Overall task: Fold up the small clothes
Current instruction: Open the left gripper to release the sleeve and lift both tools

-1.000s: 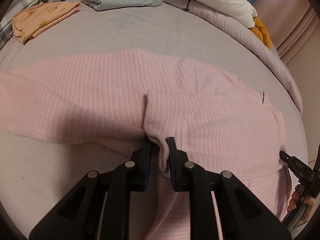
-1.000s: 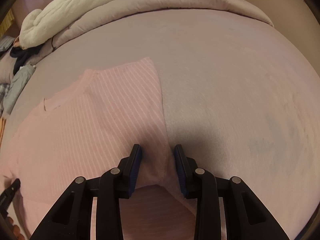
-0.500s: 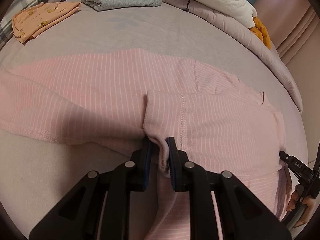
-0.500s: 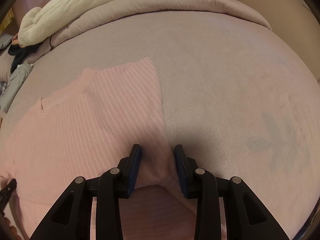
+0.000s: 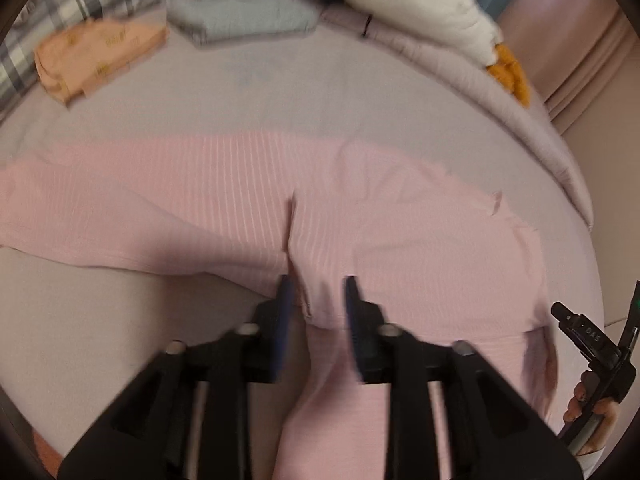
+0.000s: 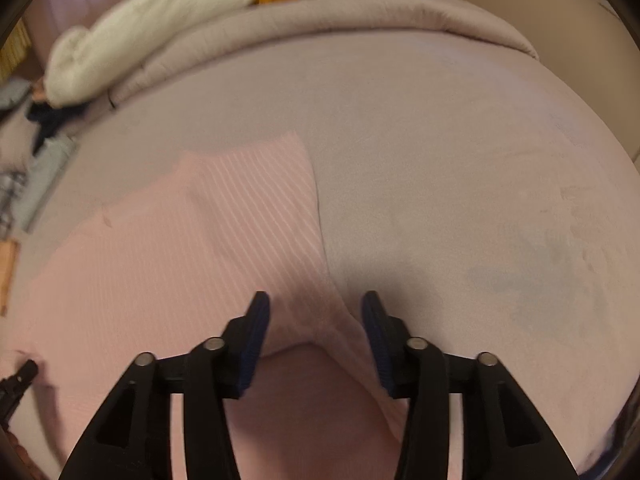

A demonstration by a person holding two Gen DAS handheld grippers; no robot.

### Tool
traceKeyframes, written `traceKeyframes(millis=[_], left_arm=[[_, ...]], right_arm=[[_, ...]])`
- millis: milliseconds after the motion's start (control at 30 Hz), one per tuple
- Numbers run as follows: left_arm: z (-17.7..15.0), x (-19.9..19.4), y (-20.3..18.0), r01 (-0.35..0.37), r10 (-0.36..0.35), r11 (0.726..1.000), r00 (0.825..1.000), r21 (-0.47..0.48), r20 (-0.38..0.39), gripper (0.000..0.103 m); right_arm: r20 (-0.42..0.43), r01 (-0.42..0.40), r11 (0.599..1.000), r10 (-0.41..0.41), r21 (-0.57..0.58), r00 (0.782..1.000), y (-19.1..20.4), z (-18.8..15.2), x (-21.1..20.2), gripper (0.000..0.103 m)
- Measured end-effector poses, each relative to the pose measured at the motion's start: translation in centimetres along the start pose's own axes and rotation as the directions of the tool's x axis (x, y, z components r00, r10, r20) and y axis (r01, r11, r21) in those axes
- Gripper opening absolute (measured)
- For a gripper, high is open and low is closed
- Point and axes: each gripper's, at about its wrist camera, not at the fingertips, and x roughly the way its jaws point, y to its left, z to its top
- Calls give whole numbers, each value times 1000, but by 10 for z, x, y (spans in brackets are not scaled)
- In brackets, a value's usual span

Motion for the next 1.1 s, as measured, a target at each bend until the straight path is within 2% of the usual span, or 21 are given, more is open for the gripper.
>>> traceKeyframes(millis=[33,67,167,233,367,633,733,900,1100], left_arm=[[0,-10,1,4,-4,1000,1000,0,24,60],[1,-22,2,6,-5,1000,999,-3,53,73],[4,-51,16,-14,22,998,989,-53,145,83],[6,-63,29,-31,47,995,985,-93,168,88],[5,-82,58,-66,107,979,972,-191,209,94],[6,-89,97,-131,192,954,958,-270,213,95],[8,-87,119,-130,206,932,958,-338,200,95],[9,-81,154,-150,246,893,952,-423,183,94],[7,-66,198,-151,251,832,960,-534,120,78]], right_arm=[[30,-25,1000,25,10,999,-5,-1,-13,68],[54,-40,999,39,16,998,-9,-3,-25,72],[136,-72,997,69,20,988,-20,-8,-62,79],[179,-85,996,81,16,981,-24,-13,-80,91],[248,-89,996,85,2,965,-31,-25,-107,94],[280,-47,999,48,-11,959,-30,-35,-117,94],[282,-31,1000,31,-4,959,-29,-40,-118,94],[271,-52,998,55,-18,961,-23,-48,-116,94],[260,-29,999,36,-32,965,-15,-52,-114,94]])
